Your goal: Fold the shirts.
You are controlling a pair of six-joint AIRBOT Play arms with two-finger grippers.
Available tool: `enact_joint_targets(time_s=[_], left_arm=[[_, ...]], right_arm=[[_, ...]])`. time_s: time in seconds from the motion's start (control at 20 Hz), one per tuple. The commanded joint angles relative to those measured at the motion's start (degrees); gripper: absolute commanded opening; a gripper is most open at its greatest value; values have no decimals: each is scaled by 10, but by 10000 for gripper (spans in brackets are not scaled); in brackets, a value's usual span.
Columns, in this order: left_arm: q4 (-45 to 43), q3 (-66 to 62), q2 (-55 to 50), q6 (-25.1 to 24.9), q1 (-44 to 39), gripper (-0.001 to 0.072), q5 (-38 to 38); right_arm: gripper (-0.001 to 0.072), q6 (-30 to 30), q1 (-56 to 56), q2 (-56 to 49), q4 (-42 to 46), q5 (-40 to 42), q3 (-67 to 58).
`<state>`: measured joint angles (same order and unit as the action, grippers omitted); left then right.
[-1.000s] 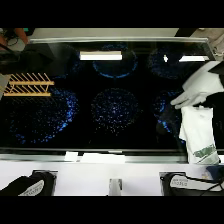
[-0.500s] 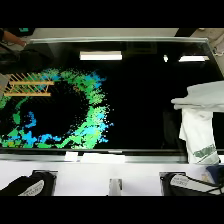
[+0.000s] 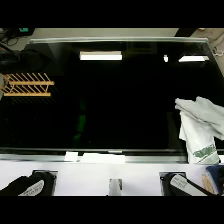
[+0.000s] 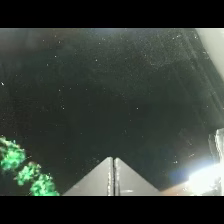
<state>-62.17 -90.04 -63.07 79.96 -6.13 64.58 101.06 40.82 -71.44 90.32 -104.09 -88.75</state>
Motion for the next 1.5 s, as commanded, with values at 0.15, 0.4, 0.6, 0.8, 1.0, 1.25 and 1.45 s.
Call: enact_joint_targets(time_s=[0.15,0.4,0.6,0.8,1.0,1.25,1.45], left_arm=[[0,0,0,0,0,40,0],[0,0,0,0,0,40,0],[0,0,0,0,0,40,0],[0,0,0,0,0,40,0],[-1,0,-5,-15,0,38,1],[-244,-25,-76,45,-46,37,55],[-406,-23,-151,126,-85,251,147]], right_arm=[[34,-26,0,36,82,-9,175],[34,-33,0,45,119,-2,229],[48,-29,0,45,120,5,238],[579,-53,0,45,120,20,239],[598,-85,-1,45,104,88,141],[595,-131,-146,44,74,284,-36],[599,-52,-341,-4,61,293,-38]])
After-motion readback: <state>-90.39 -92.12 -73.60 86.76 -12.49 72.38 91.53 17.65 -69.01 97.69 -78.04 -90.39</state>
